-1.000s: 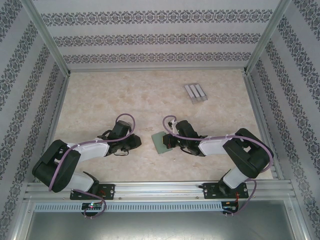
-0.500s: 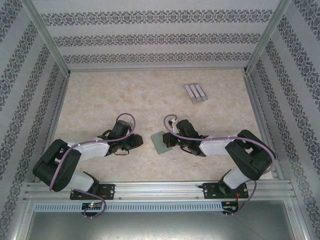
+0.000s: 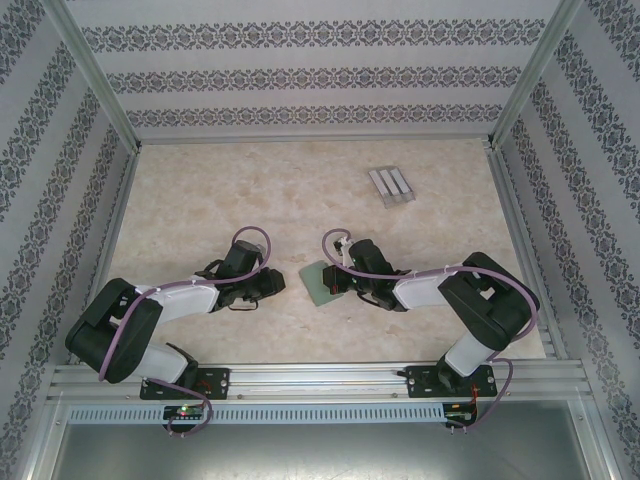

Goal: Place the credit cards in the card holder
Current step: Press the button on the card holder.

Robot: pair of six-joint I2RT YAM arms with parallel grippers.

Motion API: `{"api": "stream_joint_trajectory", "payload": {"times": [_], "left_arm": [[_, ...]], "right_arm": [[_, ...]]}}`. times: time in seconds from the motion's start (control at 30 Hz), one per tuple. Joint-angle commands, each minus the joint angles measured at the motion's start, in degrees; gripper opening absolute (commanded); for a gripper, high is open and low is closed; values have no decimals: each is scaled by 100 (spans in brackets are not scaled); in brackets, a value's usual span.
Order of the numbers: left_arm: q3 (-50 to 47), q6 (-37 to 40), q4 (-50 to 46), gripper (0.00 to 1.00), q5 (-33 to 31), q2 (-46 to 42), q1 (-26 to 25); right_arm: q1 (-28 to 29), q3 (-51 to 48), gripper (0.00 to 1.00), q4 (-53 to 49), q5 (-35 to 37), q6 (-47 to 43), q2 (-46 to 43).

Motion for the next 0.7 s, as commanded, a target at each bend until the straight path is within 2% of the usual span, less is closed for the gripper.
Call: {"api": "stream_joint_trajectory", "payload": {"times": [0.0,0.43,0.67], "left_arm": [[-121,6,76,29,-76,147,28],[-195,-45,64,30,-156,45,20],[-188,-53,103,30,-106,67,25]], "right_arm": [[84,115,0,103,61,88,-196],[82,201,0,286,-113,149,303],[192,156,0,320,-93,144,277]]}}
